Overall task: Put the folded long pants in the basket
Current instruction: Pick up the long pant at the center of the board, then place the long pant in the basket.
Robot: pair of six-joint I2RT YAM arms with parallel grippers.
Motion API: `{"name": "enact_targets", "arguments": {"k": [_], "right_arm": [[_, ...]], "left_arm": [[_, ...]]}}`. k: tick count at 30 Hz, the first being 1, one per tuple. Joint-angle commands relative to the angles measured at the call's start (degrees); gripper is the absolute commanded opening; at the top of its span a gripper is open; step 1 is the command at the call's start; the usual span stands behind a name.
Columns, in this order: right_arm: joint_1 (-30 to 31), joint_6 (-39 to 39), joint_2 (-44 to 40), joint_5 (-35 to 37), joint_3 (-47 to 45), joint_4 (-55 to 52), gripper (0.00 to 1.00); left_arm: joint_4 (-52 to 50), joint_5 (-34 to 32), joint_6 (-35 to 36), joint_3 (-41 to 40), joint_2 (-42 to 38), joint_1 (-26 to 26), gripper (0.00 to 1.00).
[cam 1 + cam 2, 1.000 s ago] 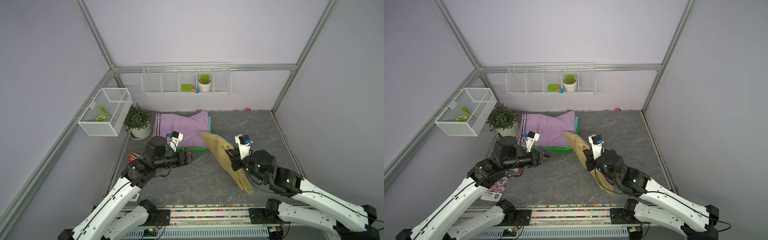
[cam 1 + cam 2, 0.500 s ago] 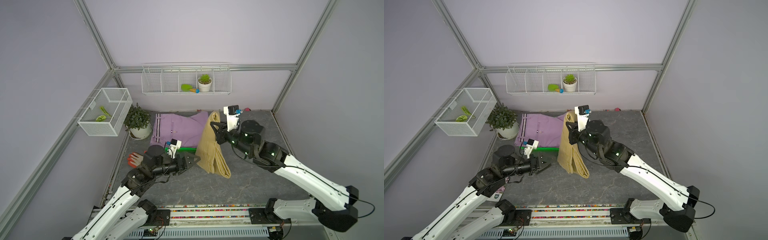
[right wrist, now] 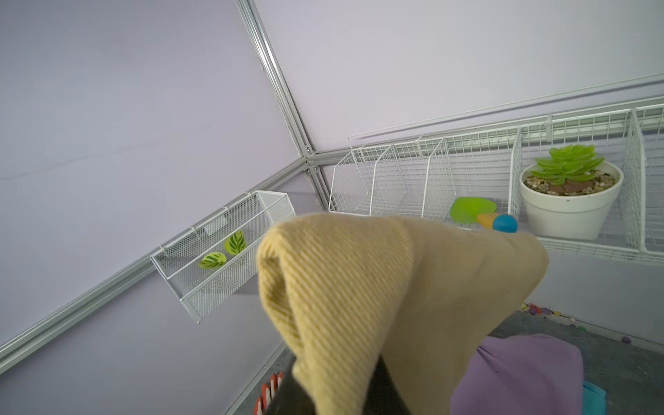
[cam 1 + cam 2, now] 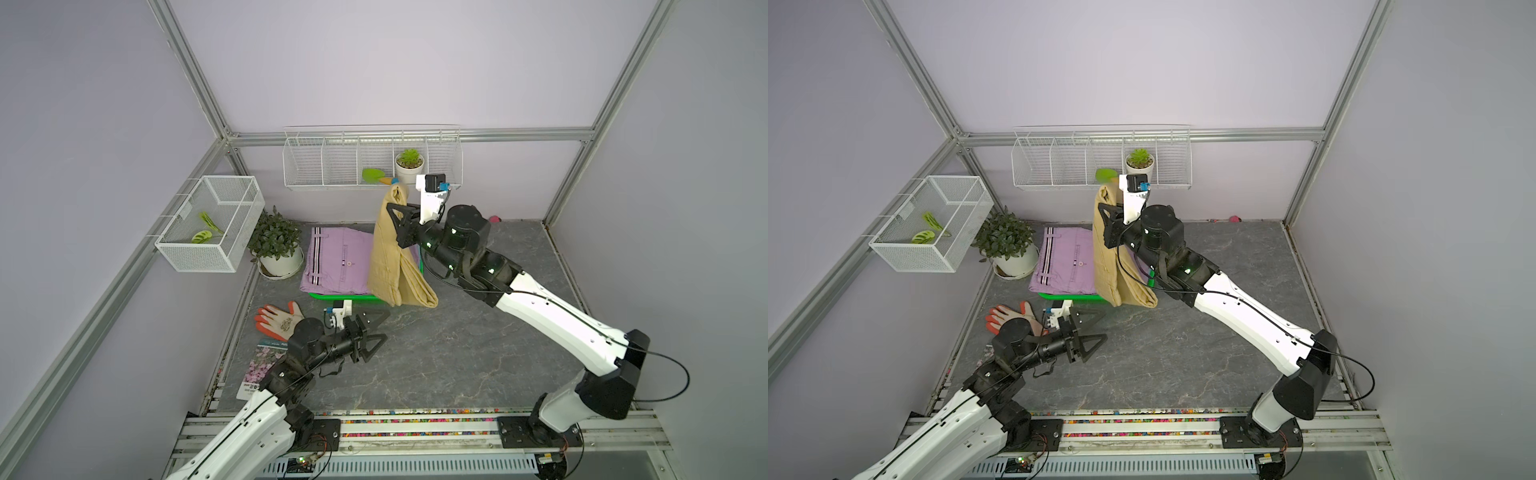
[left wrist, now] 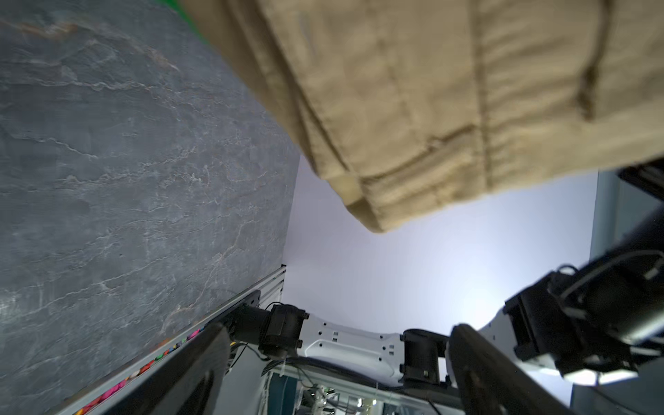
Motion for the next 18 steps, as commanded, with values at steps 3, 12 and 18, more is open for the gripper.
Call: {"name": "enact_targets", "arguments": {"k": [3, 12, 18], "right_arm": [[-0.3, -2.9, 3.2, 3.1, 9.6, 12.8, 0.0], [-0.7, -1.3, 7.6, 4.4, 15.0, 17.5, 0.0], [-0.7, 0.8, 9.1, 5.2, 16.3, 20.0, 0.0]], "left_arm": [[18.5, -2.7, -6.4, -0.7, 1.7, 3.2, 1.0], [38.1, -17.2, -15.4, -7.1, 4.4, 4.4, 1.0], [47.5, -18.4, -15.0, -4.1, 15.0, 6.2, 1.0]]}}
